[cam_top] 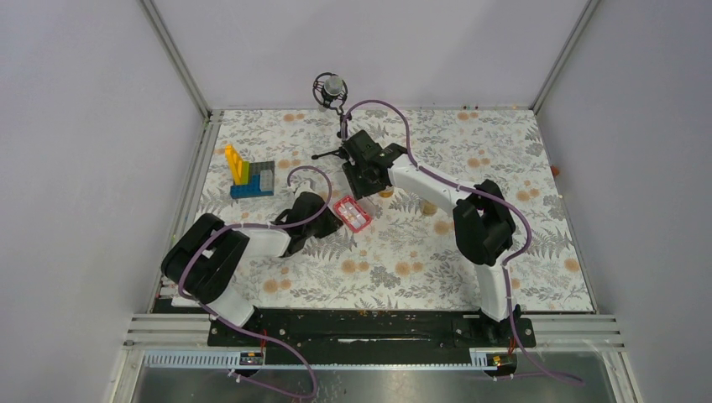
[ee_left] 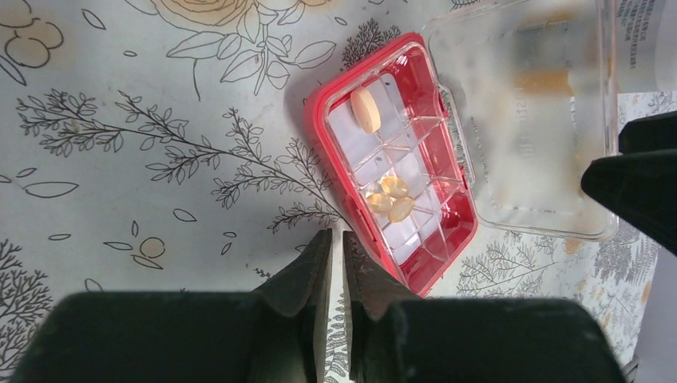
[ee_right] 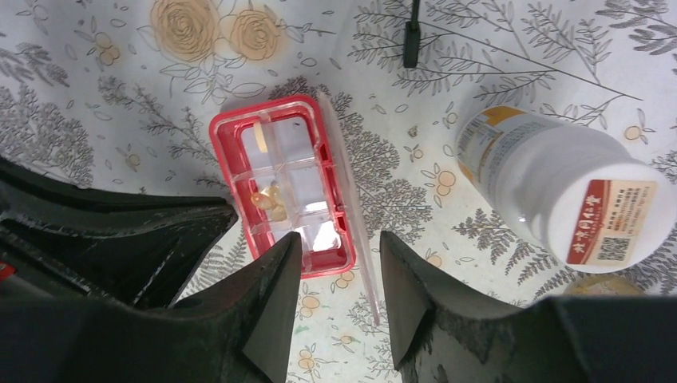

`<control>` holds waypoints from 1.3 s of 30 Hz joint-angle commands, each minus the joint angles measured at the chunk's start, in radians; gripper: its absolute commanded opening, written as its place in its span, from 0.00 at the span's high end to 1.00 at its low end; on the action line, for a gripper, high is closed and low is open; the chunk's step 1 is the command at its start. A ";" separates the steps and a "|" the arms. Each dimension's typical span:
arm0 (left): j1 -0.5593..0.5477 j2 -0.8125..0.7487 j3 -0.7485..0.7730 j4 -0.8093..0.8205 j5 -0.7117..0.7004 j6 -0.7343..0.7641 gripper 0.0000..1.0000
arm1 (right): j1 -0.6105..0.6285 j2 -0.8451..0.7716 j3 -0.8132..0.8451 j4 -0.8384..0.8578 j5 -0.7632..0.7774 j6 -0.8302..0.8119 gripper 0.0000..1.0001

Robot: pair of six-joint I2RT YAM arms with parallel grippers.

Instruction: Sort the pills into containers

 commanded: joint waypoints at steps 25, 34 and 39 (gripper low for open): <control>0.032 0.051 0.004 0.074 0.085 0.000 0.91 | 0.063 -0.084 -0.114 0.072 -0.194 0.013 0.32; 0.048 -0.052 -0.050 0.077 0.050 -0.021 0.94 | 0.053 -0.057 -0.102 0.041 -0.018 0.014 0.43; 0.057 -0.083 -0.062 0.110 0.056 -0.048 0.87 | 0.051 0.027 -0.037 0.016 0.008 -0.045 0.44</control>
